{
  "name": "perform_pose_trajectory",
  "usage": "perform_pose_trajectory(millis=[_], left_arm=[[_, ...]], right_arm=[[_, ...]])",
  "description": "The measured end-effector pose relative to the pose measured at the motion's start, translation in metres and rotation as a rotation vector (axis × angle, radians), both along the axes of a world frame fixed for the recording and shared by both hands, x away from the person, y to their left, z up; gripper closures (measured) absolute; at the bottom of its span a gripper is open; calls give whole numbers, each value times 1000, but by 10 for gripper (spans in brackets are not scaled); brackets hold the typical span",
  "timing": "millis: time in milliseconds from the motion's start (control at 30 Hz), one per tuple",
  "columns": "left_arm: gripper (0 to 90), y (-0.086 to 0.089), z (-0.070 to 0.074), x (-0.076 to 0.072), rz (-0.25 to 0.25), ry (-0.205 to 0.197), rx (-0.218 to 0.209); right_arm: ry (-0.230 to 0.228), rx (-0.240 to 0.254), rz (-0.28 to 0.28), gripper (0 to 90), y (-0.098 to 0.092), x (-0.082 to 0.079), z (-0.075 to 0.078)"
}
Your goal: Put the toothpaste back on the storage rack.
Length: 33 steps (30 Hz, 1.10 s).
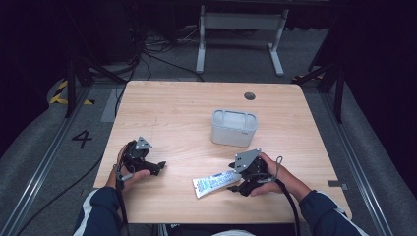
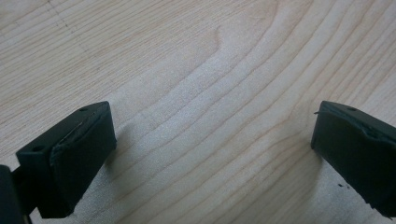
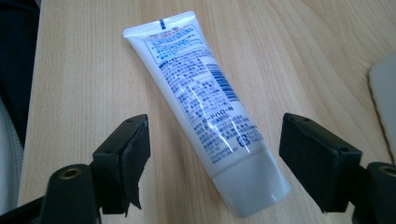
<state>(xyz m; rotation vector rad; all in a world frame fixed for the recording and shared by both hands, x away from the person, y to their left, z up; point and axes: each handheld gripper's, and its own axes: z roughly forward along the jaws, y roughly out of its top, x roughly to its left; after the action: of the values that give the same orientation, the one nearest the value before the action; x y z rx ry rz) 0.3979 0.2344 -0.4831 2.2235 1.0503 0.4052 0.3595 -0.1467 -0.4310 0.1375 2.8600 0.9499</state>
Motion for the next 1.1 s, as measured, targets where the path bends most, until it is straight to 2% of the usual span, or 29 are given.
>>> perform_pose_trajectory(millis=[133,300,433,467,933,1100], left_arm=[[3,0,0,0,2,3,1],[2,-1,0,-2,10,12,-11],[2,-1,0,-2,9,13,-11],[2,0,0,-2,6,13,-9],[3,0,0,-2,7,12,-10],[2,0,0,-2,6,13,-9]], right_arm=[[0,-11,25,259,8,-1,-1],[1,-58,77,284,25,-1,-3],[-2,-80,91,284,33,0,-5],[0,-103,99,282,38,1,-6],[0,-238,148,290,71,2,-14],[-6,-268,172,296,81,2,-17]])
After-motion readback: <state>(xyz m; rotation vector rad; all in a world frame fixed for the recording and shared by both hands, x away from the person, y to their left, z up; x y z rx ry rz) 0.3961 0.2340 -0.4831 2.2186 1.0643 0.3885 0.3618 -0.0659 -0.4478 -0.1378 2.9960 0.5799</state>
